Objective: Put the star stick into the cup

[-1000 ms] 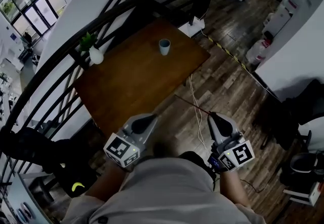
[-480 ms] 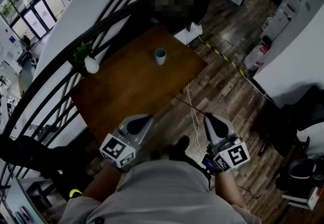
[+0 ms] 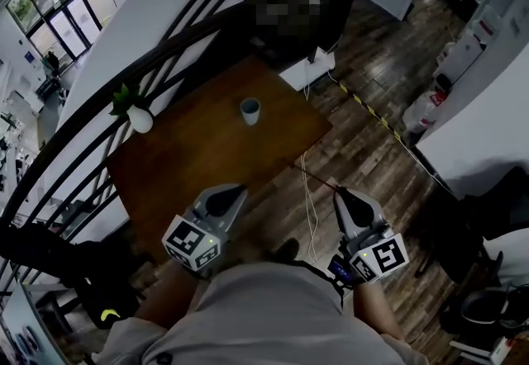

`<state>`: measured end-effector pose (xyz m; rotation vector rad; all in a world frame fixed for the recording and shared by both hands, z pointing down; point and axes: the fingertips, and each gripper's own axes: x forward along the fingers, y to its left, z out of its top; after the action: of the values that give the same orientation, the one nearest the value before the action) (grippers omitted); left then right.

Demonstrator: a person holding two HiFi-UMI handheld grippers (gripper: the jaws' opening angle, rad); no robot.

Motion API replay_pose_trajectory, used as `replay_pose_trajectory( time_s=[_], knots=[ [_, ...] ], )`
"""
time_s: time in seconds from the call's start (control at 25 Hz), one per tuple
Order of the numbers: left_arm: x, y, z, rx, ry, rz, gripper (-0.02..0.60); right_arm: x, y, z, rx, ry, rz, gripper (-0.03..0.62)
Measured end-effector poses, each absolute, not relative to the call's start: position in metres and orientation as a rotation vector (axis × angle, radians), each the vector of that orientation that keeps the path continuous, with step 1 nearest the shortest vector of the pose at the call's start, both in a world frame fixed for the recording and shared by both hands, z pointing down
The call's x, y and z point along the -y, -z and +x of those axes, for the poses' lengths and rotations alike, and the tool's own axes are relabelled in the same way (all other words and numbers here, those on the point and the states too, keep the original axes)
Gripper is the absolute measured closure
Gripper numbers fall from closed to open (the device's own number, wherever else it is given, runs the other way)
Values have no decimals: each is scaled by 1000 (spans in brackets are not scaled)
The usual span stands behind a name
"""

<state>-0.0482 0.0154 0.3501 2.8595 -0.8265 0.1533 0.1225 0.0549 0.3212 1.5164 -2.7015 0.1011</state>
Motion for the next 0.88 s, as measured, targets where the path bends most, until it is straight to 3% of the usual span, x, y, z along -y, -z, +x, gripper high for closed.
replay_pose_trajectory(
  time_s=[0.4, 0.88],
  knots=[
    [7, -337, 10, 825, -151, 2868, 578, -32, -326, 158, 2741, -103, 1432, 571],
    [23, -374, 1, 849, -207, 2827, 578, -7, -340, 147, 2794, -132, 1394, 571]
  ],
)
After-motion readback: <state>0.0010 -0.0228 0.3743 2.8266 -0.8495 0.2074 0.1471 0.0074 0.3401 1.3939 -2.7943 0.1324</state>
